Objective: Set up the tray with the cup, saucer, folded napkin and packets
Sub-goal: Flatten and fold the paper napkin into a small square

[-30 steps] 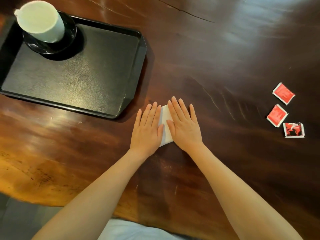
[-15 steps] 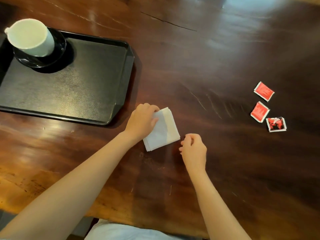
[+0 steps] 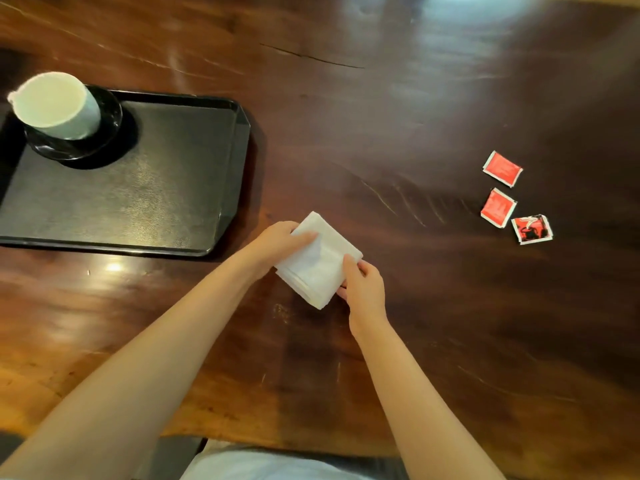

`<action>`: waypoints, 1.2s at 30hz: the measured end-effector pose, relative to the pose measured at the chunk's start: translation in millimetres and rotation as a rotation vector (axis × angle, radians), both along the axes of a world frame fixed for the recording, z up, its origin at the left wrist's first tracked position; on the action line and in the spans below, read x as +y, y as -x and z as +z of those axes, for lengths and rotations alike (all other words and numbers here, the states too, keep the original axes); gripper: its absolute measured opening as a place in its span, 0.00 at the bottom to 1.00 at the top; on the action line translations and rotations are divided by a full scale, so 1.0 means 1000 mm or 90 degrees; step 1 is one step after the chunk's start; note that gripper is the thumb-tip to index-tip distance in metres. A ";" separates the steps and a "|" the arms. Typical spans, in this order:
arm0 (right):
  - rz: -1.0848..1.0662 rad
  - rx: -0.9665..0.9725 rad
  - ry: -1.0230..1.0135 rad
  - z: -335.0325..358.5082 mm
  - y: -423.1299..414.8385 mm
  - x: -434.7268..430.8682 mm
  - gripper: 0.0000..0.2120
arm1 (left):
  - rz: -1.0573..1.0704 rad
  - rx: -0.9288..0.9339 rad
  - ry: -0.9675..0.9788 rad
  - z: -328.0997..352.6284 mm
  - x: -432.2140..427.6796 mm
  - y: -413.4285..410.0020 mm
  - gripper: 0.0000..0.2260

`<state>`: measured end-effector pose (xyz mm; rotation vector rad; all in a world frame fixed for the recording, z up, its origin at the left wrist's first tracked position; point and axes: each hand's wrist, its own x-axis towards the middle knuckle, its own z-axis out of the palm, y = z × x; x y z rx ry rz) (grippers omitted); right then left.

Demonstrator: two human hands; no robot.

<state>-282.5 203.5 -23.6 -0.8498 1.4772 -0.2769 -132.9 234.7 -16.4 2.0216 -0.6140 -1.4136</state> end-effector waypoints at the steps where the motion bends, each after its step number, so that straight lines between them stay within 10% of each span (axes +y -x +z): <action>1: -0.008 -0.016 -0.021 0.004 0.000 -0.001 0.13 | 0.030 0.034 0.020 0.003 0.004 0.005 0.15; 9: 0.123 0.062 0.278 0.040 0.002 -0.017 0.12 | 0.259 0.307 0.163 0.027 0.020 0.038 0.21; 20: 0.192 0.023 0.539 0.093 0.013 -0.023 0.12 | 0.344 -0.201 0.217 0.093 0.004 0.069 0.16; 36: 0.394 -0.105 0.516 0.096 -0.077 0.056 0.14 | 0.547 -0.357 0.168 0.107 0.111 0.008 0.15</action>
